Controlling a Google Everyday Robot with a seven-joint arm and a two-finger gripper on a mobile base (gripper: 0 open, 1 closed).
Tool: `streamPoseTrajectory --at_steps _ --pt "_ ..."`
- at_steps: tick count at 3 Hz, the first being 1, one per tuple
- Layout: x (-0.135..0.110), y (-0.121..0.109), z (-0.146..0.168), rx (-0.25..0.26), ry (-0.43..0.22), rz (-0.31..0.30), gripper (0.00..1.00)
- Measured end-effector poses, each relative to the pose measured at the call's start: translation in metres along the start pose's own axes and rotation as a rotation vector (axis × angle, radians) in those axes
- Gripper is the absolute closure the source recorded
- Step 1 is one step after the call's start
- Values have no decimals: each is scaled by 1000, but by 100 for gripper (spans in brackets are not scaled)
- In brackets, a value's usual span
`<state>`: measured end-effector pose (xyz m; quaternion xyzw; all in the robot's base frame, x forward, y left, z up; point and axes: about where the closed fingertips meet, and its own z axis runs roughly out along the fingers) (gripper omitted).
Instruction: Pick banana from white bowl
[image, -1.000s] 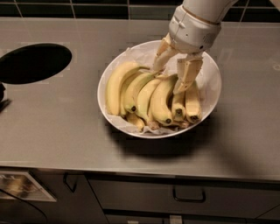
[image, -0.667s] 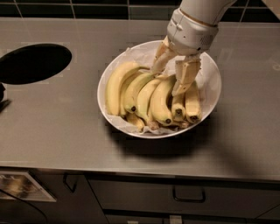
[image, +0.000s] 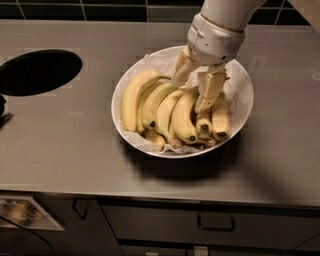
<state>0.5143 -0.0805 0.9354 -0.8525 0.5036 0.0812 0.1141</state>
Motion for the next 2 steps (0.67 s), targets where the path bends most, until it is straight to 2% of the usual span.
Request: streamPoseTrajectory --at_steps 2 --pt "3 1 7 -28 -10 11 44"
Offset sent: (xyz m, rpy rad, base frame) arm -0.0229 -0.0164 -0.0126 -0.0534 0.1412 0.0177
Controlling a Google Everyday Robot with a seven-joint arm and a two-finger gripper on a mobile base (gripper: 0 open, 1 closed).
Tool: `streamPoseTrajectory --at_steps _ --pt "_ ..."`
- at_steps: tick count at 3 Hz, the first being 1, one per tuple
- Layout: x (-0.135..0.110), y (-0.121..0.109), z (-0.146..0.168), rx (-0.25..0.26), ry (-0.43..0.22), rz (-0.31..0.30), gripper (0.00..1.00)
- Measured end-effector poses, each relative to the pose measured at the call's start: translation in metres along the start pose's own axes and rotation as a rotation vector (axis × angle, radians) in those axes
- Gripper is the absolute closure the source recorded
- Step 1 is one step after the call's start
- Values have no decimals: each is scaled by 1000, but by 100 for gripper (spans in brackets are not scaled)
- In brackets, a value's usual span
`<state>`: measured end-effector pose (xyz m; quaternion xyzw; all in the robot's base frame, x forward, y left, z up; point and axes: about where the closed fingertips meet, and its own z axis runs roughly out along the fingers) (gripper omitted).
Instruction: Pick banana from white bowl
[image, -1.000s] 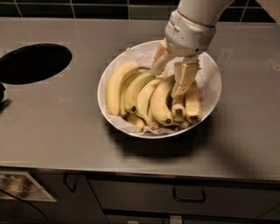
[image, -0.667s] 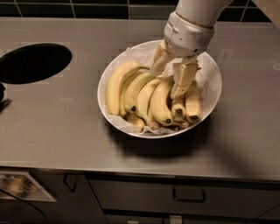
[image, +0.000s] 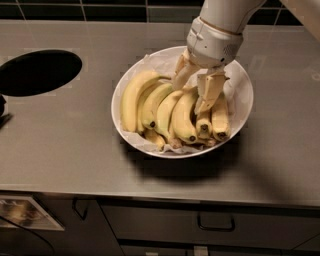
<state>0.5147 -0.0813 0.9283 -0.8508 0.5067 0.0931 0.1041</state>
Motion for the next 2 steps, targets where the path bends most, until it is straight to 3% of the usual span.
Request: streamPoseTrajectory --at_steps 1,2 --pt "3 0 5 -19 -8 5 53" --pt "3 0 5 -19 -8 5 75"
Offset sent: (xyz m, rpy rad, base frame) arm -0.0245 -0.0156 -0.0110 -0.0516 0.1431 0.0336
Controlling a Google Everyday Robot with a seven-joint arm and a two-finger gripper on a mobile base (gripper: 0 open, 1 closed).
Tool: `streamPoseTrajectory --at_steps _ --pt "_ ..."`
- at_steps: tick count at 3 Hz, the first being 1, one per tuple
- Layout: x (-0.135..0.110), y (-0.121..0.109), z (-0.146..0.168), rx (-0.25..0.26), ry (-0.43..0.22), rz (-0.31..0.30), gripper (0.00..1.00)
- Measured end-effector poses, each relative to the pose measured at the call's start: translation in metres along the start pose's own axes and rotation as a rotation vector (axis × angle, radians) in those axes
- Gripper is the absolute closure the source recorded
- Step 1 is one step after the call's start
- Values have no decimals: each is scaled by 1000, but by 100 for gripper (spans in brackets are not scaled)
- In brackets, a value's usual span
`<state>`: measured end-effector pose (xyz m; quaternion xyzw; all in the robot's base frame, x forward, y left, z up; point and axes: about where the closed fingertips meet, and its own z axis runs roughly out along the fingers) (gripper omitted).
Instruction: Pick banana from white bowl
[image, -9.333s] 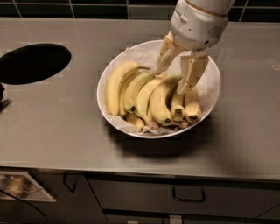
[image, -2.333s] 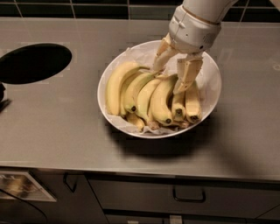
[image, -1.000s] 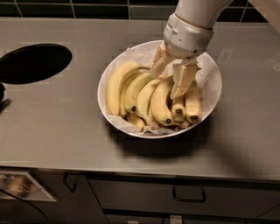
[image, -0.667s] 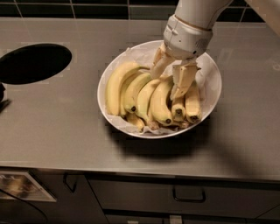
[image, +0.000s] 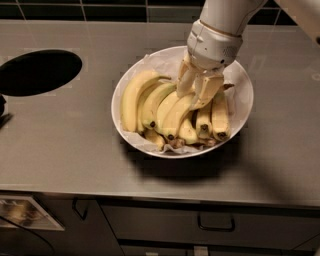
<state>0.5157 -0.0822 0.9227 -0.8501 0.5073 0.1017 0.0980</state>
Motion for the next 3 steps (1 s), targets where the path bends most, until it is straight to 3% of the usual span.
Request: streamPoseTrajectory --at_steps 1,3 --pt "0 0 0 0 0 0 98" --pt "0 -5 -25 226 -19 -34 100"
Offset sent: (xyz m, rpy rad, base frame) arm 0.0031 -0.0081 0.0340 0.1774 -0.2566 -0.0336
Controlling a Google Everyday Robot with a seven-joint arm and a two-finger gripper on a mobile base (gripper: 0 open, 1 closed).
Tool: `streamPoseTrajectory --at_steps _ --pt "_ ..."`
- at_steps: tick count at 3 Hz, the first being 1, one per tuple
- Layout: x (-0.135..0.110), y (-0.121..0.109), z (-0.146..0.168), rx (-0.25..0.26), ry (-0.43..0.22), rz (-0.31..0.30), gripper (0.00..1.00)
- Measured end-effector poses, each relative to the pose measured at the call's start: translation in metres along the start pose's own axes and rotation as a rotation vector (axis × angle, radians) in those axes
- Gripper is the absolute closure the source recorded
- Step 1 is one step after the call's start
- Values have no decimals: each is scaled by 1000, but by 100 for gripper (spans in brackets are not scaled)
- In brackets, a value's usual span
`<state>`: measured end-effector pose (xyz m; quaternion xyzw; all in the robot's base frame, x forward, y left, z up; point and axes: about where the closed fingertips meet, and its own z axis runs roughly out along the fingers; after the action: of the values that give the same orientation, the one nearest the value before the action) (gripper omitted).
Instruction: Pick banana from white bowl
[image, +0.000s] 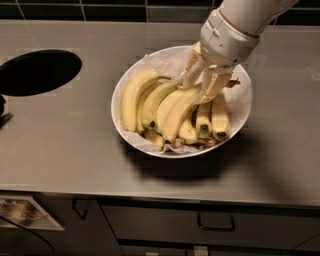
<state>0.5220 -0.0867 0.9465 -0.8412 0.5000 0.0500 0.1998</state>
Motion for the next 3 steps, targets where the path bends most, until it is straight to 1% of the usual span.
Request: streamPoseTrajectory --at_steps 1,2,3 --pt "-1 1 -17 68 14 -3 100" --pt "-4 1 -32 106 36 -6 100" --pt "-13 0 -49 133 66 -10 100"
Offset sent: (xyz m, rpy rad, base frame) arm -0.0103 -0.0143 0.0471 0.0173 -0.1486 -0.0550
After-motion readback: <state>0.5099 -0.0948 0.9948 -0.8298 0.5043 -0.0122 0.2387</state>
